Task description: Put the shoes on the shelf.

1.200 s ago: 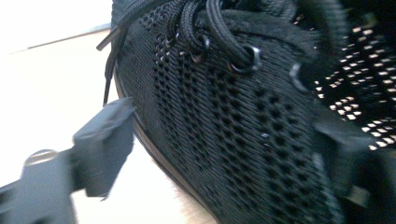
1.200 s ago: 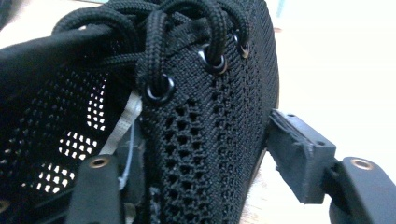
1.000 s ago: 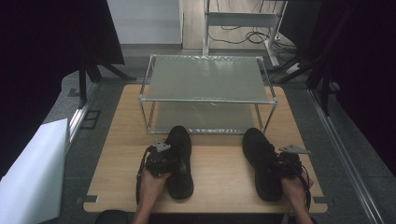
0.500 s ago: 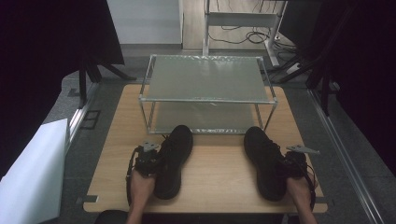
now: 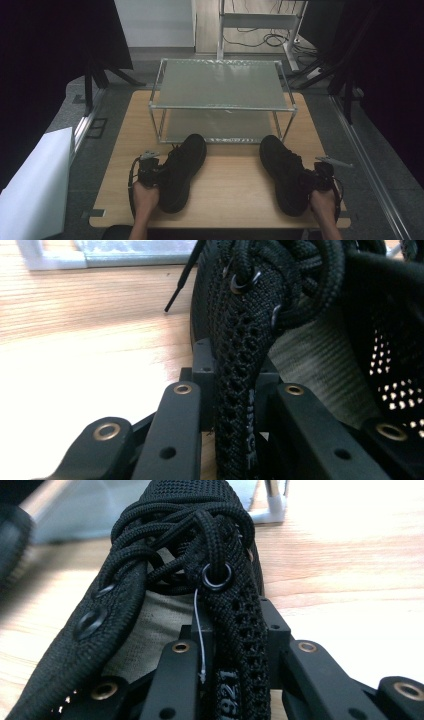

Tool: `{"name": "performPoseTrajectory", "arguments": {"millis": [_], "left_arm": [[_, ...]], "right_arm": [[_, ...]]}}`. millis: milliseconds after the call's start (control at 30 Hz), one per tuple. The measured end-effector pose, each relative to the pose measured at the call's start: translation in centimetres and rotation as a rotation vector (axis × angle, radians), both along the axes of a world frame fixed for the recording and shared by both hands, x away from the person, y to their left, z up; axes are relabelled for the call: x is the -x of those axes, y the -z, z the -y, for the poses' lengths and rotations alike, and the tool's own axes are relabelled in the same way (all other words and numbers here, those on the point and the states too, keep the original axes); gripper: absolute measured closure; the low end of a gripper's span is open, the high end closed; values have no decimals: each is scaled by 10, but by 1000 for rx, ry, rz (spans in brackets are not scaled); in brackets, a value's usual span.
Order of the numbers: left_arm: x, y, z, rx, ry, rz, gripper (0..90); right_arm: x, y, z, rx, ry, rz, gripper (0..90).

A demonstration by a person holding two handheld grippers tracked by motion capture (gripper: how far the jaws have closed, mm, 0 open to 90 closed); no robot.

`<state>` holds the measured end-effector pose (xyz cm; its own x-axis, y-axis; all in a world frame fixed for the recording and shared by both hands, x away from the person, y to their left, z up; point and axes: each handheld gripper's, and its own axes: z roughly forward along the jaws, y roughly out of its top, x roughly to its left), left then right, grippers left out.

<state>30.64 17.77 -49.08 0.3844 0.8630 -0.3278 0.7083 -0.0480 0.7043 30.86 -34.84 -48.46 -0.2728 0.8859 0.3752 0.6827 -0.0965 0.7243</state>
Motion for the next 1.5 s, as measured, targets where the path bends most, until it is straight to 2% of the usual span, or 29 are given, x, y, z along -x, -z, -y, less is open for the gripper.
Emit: {"name": "performPoseTrajectory", "arguments": {"millis": [200, 433, 633, 800, 1000, 1133, 1333, 1500], "left_arm": [[2, -8, 2, 54, 17, 17, 789], [4, -23, 10, 104, 37, 58, 787], [5, -27, 16, 173, 33, 70, 786], [6, -27, 20, 243, 28, 73, 785], [12, -35, 25, 295, 23, 93, 785], [17, -42, 29, 309, 13, 112, 785], [28, -57, 36, 307, -20, 150, 785], [36, -70, 42, 304, -32, 163, 781]], "right_arm": [[1, -3, 1, -130, -8, -1, 755], [-1, -7, -10, -255, -26, -4, 752], [-3, -14, -21, -346, -46, 36, 751], [-4, -19, -33, -372, -65, 37, 751], [-3, -25, -45, -412, -92, 42, 751], [-2, -32, -53, -415, -111, 54, 751], [2, -43, -63, -437, -118, 64, 751], [5, -52, -69, -474, -128, 49, 750]]}}
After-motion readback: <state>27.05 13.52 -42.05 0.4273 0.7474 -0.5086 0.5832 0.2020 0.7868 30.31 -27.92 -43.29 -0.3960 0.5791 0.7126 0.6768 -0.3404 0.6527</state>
